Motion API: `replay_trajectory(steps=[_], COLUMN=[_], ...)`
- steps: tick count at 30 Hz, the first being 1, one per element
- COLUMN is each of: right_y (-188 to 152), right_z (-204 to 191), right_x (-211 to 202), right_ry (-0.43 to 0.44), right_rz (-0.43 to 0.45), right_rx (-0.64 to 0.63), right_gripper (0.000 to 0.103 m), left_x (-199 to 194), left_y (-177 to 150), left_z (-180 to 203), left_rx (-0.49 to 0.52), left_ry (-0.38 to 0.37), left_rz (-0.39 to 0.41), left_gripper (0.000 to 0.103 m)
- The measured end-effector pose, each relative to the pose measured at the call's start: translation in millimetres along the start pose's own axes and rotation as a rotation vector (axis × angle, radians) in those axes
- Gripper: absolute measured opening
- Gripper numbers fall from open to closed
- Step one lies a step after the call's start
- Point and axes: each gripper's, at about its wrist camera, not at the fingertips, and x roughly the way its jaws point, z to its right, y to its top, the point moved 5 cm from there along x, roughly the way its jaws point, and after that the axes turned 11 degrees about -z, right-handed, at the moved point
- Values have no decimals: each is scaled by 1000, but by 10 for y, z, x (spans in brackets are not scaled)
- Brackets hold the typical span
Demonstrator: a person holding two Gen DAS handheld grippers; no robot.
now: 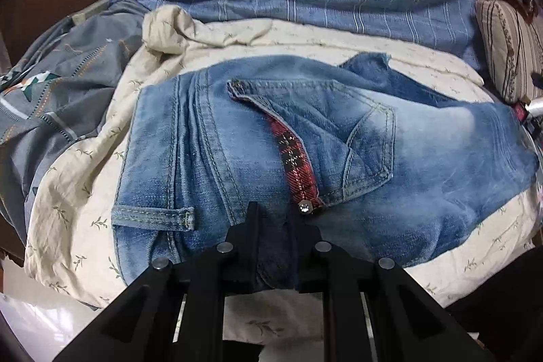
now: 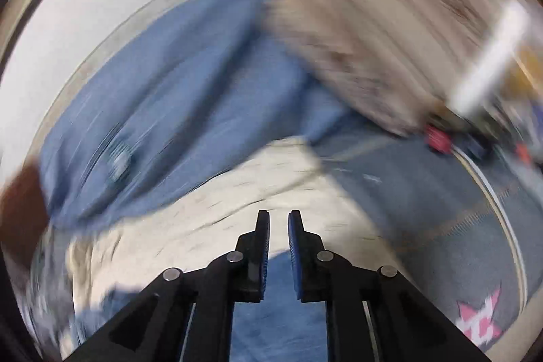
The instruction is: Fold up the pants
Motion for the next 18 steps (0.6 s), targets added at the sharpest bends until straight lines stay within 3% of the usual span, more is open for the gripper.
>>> replay_trajectory(steps=[3, 6, 9, 12, 14, 18], right_y=[-203, -550, -882, -1024, -1094, -1085], right_z=[-999, -1775, -2261, -2490, -2586, -2610], right_x=[284, 643, 933, 1219, 1341, 1443], right_ry=[131, 205, 187, 175, 157, 113], right_rz=[-135, -252, -304, -345, -362, -364], right_rx=[-266, -447, -578, -631, -663, -702], right_gripper=[14, 14, 14, 14, 14, 14], left_x=[-13, -54, -116, -176, -210, -247], left_y=[-26, -39, -54, -83, -79, -61], left_z=[-24, -31, -18, -13, -57, -147], left_rx=[-37, -37, 4, 30, 32, 14], left_ry=[-18, -26, -12, 12, 13, 2], left_rz=[35, 59, 94, 124, 142, 154], left_gripper=[15, 15, 17, 29, 48, 50])
